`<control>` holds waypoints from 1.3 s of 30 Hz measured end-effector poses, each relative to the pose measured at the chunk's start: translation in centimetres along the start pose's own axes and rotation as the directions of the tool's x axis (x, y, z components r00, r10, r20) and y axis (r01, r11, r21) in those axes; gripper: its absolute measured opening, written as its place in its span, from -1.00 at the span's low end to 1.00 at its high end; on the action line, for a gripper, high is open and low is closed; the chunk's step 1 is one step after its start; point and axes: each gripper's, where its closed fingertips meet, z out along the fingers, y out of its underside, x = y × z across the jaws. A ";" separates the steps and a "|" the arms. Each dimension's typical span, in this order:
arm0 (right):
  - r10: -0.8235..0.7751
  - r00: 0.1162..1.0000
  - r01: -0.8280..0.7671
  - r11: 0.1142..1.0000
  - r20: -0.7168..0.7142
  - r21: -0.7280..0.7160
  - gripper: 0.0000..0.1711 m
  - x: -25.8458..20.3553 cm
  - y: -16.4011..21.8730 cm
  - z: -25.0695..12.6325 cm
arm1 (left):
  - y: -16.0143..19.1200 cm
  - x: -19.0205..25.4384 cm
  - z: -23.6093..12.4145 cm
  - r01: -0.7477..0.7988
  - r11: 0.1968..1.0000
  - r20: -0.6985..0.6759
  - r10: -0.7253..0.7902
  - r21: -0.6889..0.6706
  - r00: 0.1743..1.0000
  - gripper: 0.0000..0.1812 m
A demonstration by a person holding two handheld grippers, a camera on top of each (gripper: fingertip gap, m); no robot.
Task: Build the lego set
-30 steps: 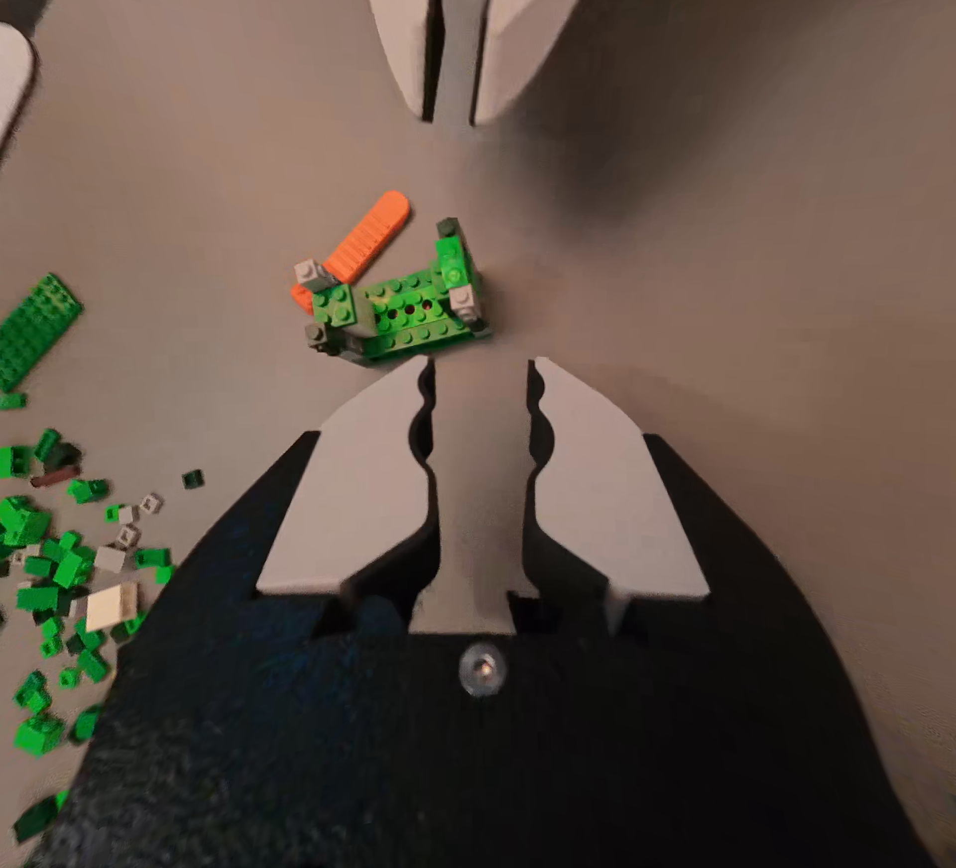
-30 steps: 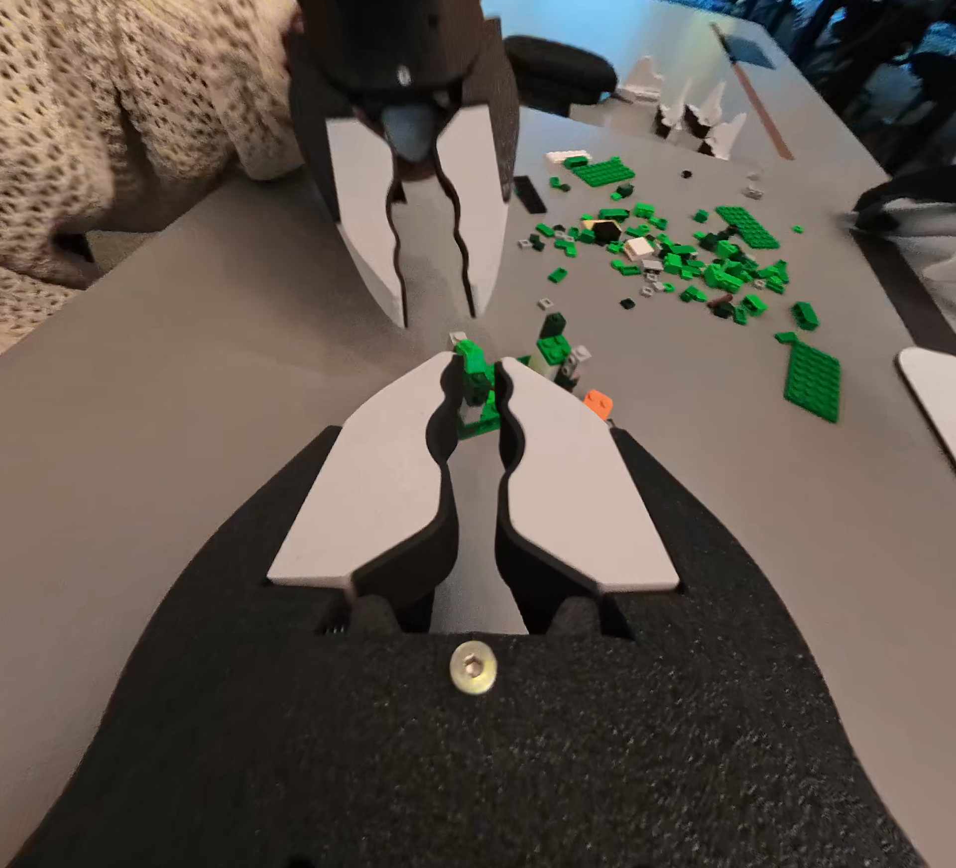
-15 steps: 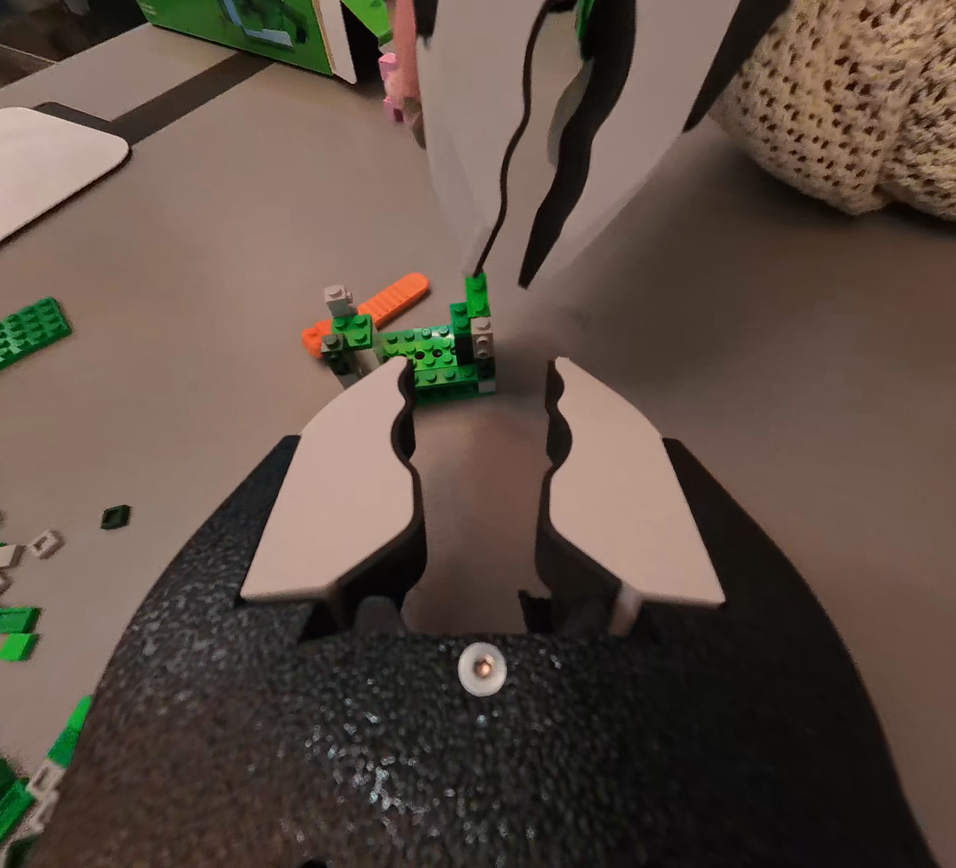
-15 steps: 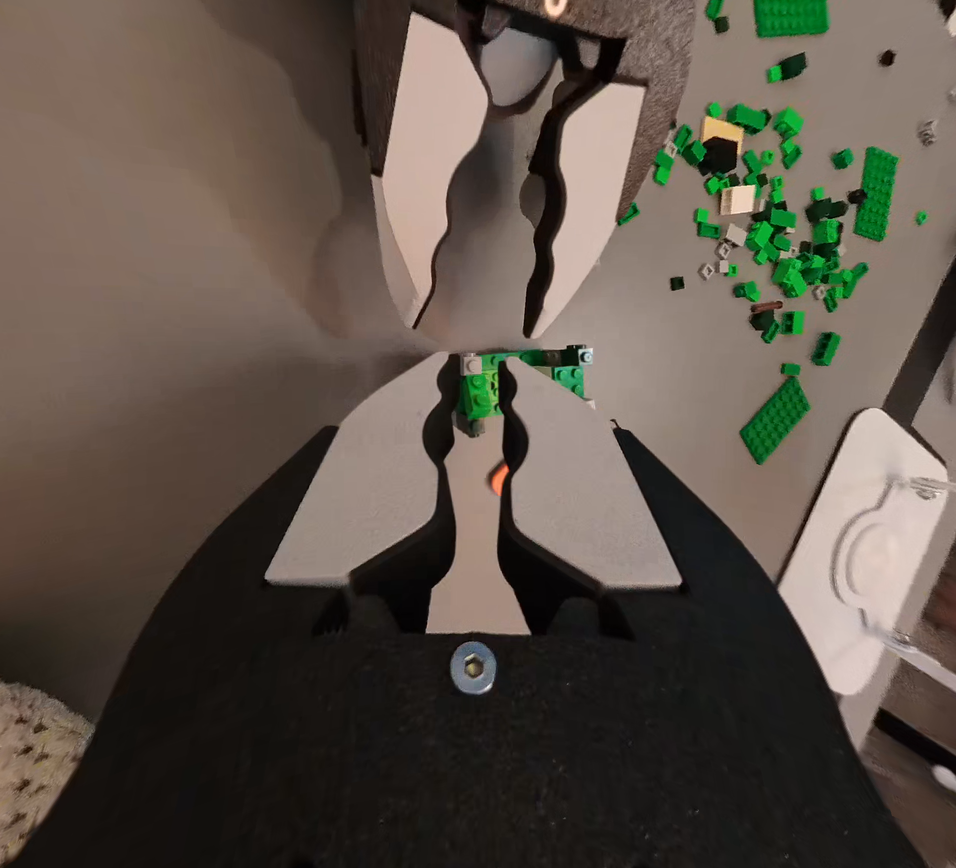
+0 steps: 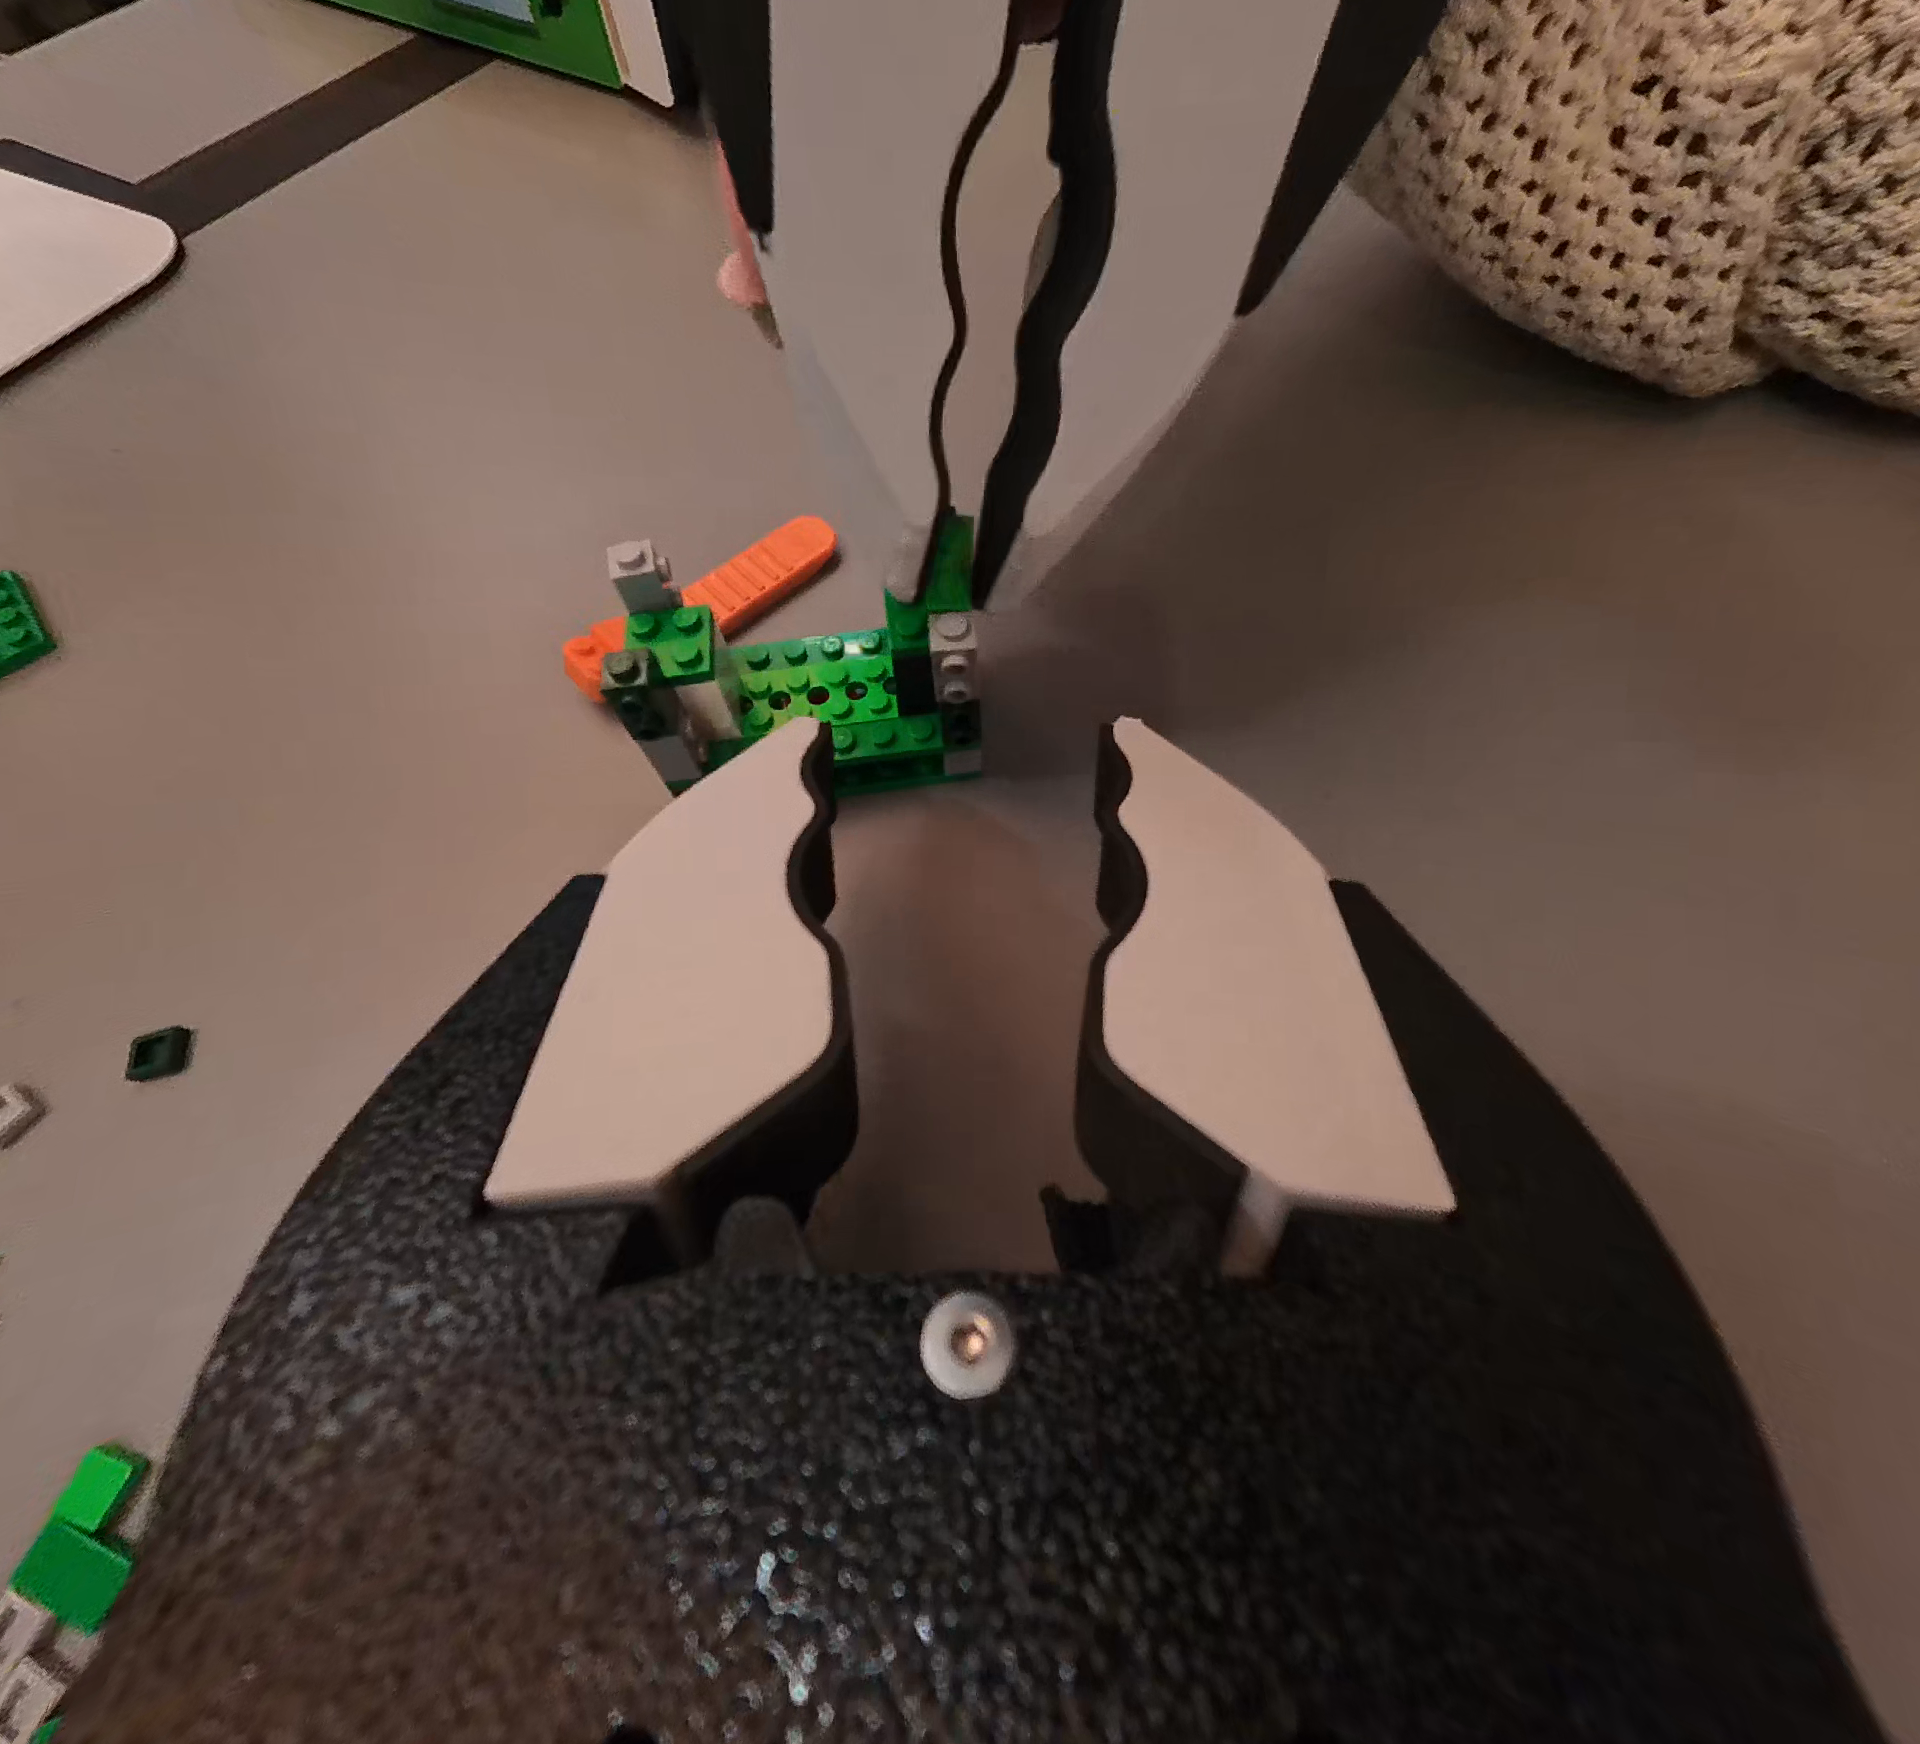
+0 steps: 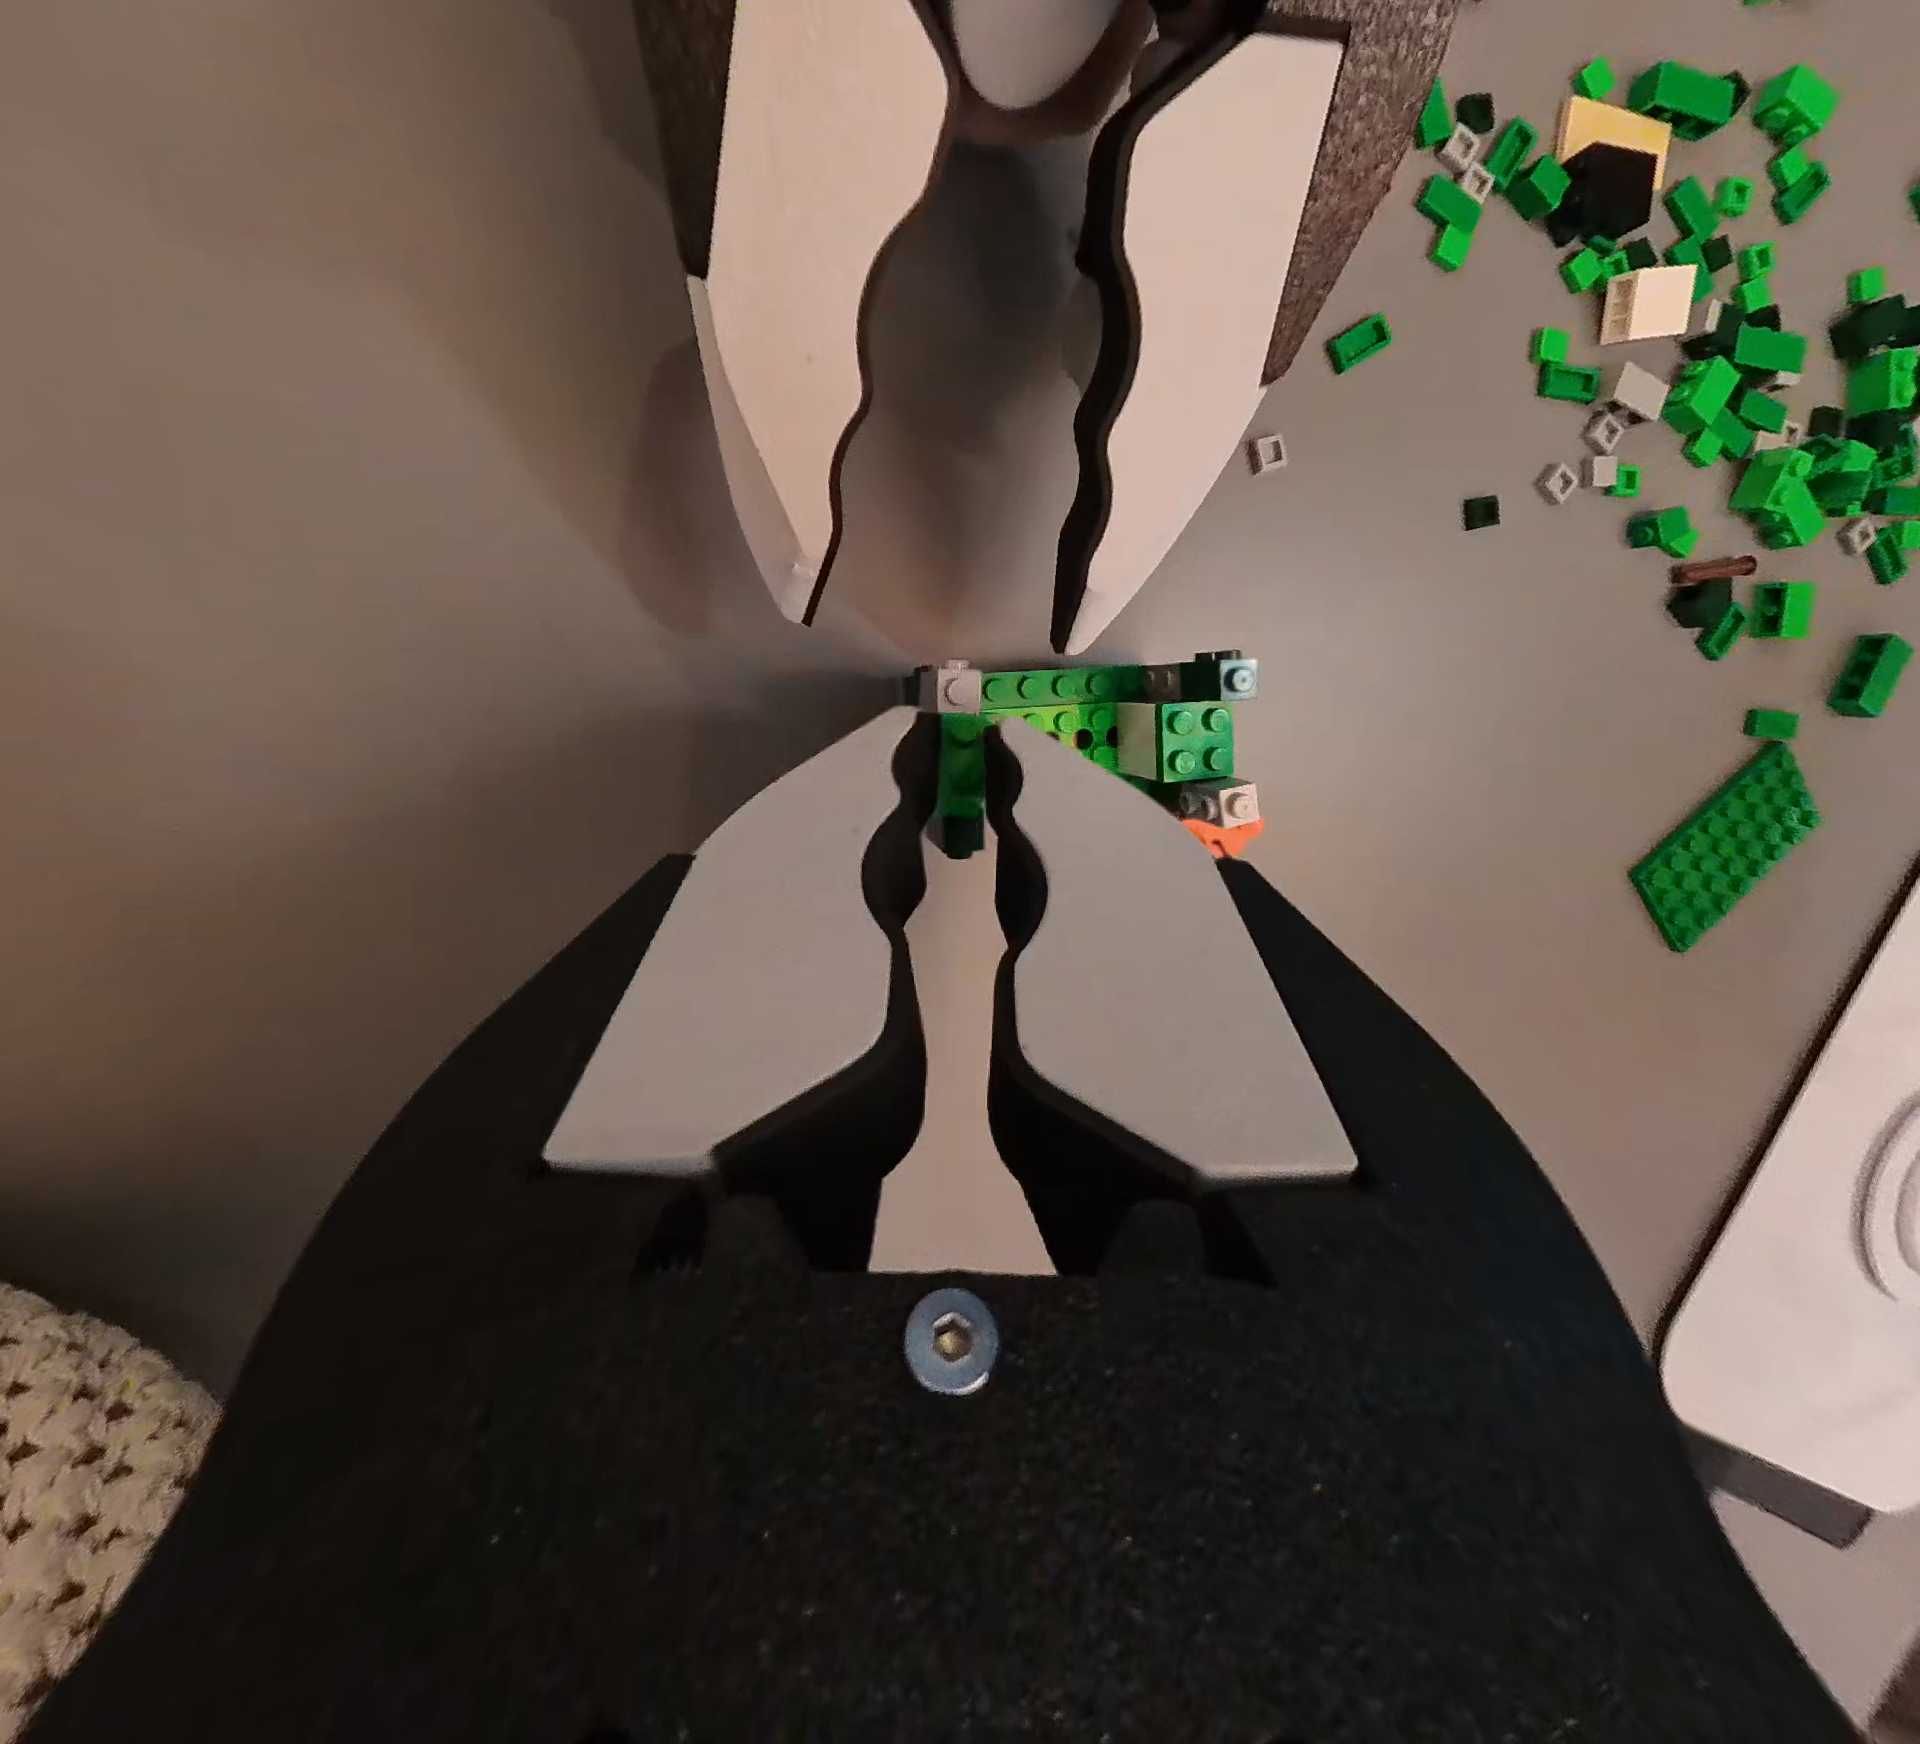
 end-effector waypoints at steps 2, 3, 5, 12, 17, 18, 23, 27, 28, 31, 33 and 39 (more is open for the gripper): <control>0.014 1.000 -0.014 0.999 0.010 0.048 -0.91 0.1 -0.2 -0.3 | -0.1 -0.1 0.0 -0.006 1.000 0.009 0.006 0.008 1.000 -0.49; 0.023 1.000 -0.025 0.995 0.014 0.093 -0.91 0.3 -0.4 -0.5 | -0.1 -0.2 -0.1 -0.008 1.000 0.014 0.008 0.011 1.000 -0.49; 0.043 0.998 -0.049 0.974 0.035 0.220 -0.91 0.4 -0.9 -1.1 | -0.2 -0.2 -0.1 -0.010 1.000 0.018 0.010 0.017 1.000 -0.50; 0.095 0.991 -0.129 0.834 0.090 0.537 -0.91 0.3 -1.2 -1.8 | -0.2 -0.4 -0.1 -0.019 1.000 0.030 0.018 0.021 0.999 -0.52; 0.081 0.994 -0.105 0.842 0.068 0.530 -0.91 0.2 -0.7 -0.5 | -0.1 -0.3 -0.1 -0.028 1.000 0.026 0.028 0.013 0.999 -0.53; 0.077 0.995 -0.099 0.850 0.065 0.517 -0.91 0.2 -0.6 -0.3 | -0.1 -0.3 -0.1 -0.029 1.000 0.025 0.029 0.011 0.999 -0.53; 0.047 0.998 -0.064 0.870 0.046 0.489 -0.91 0.0 -0.5 0.0 | 0.0 -0.2 0.0 -0.034 0.999 0.024 0.034 0.002 0.999 -0.54; 0.040 0.998 -0.058 0.874 0.048 0.483 -0.91 -0.1 -0.4 0.1 | 0.1 -0.2 0.1 -0.042 0.999 0.026 0.042 -0.006 0.999 -0.54; 0.043 0.998 -0.060 0.876 0.047 0.479 -0.91 -0.1 -0.4 0.2 | 0.1 -0.2 0.1 -0.043 0.999 0.026 0.043 -0.008 0.999 -0.54; 0.047 0.998 -0.062 0.877 0.043 0.476 -0.88 0.0 -0.3 0.3 | 0.1 -0.2 0.1 -0.045 0.999 0.027 0.045 -0.011 0.999 -0.54; 0.050 0.998 -0.062 0.876 0.037 0.478 -0.85 0.1 -0.3 0.3 | 0.1 -0.1 0.1 -0.047 0.999 0.026 0.048 -0.010 0.999 -0.54; 0.092 0.995 -0.064 0.874 -0.034 0.482 -0.72 0.8 0.0 -1.6 | -0.1 0.2 0.0 -0.060 0.998 0.009 0.059 0.010 0.998 -0.55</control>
